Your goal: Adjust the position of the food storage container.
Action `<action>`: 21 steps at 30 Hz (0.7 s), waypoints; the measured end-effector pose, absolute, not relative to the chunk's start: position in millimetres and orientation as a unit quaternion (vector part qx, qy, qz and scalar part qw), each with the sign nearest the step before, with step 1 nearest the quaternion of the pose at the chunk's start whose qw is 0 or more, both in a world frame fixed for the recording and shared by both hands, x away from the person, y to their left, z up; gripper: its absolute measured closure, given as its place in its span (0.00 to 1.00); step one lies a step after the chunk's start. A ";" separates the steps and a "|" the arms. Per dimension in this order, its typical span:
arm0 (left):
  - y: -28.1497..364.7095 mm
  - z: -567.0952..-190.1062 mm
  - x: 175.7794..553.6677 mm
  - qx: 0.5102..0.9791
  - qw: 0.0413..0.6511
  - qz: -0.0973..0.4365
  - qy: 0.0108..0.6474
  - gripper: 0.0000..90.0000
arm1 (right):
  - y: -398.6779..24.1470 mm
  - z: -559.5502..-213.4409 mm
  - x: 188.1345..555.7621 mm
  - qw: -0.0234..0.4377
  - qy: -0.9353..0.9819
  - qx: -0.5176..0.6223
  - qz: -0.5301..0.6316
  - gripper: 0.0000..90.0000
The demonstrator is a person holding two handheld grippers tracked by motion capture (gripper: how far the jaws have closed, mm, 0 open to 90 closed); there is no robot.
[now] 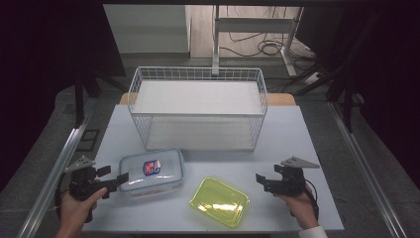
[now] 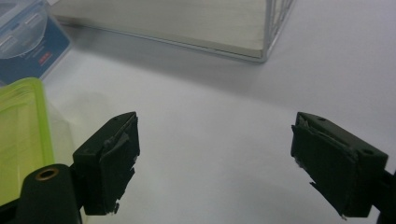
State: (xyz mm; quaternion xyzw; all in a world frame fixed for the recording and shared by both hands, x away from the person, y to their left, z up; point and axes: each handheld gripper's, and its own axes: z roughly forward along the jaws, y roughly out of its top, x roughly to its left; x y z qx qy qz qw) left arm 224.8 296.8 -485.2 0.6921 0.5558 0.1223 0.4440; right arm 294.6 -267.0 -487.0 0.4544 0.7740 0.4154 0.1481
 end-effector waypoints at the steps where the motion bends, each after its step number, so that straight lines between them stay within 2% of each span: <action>1: 297.0 -485.2 224.1 0.691 0.445 0.120 0.557 0.19 | -265.8 -487.1 294.7 0.149 0.776 0.452 0.414 0.17; 10: 298.6 -479.2 221.7 0.686 0.446 0.115 0.563 0.26 | -260.7 -488.5 292.8 0.143 0.781 0.451 0.408 0.18; 15: 306.7 -477.3 219.2 0.684 0.438 0.122 0.570 0.41 | -260.1 -487.7 293.1 0.144 0.782 0.451 0.405 0.18; 21: 327.3 -486.7 221.7 0.681 0.411 0.098 0.598 0.77 | -260.5 -488.9 293.8 0.144 0.783 0.454 0.399 0.19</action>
